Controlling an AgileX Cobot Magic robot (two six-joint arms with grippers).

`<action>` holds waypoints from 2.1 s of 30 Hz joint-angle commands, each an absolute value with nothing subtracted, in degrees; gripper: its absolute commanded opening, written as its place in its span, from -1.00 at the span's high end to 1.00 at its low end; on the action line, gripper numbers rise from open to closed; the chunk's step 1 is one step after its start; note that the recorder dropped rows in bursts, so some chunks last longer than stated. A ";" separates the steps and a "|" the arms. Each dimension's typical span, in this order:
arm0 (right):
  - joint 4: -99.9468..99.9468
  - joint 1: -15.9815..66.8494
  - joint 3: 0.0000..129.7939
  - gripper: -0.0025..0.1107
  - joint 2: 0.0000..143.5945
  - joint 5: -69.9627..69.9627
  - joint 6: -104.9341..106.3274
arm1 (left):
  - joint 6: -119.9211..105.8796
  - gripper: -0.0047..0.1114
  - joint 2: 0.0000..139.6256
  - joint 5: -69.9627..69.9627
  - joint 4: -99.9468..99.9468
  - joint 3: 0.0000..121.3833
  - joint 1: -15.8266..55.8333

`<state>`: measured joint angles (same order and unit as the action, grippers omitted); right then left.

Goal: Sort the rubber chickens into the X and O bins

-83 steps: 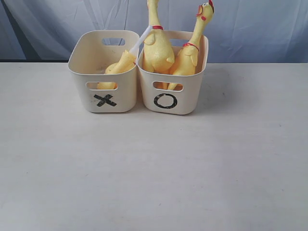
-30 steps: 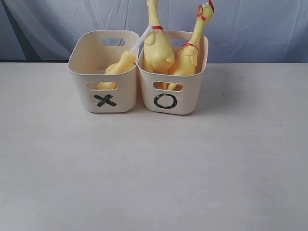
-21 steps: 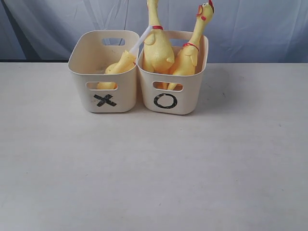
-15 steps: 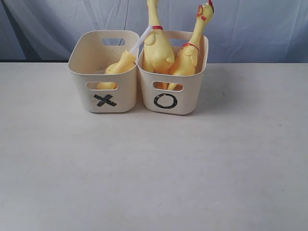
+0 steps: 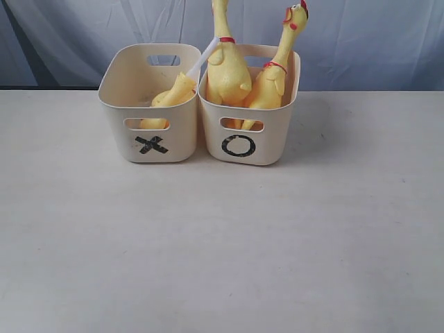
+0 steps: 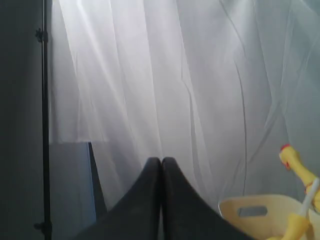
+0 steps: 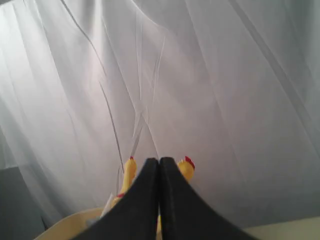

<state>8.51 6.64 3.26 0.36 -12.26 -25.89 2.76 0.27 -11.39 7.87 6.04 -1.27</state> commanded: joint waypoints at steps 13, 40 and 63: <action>8.49 6.44 0.00 0.96 0.00 -3.24 -25.51 | 2.84 0.92 0.00 -11.99 10.14 0.04 -1.47; 8.49 6.44 0.00 0.96 0.00 17.41 -25.51 | 2.84 0.92 0.00 14.36 4.38 0.00 -1.47; -7.90 6.44 0.00 0.96 0.00 17.67 0.44 | 2.84 0.92 0.00 11.76 4.56 0.00 -1.59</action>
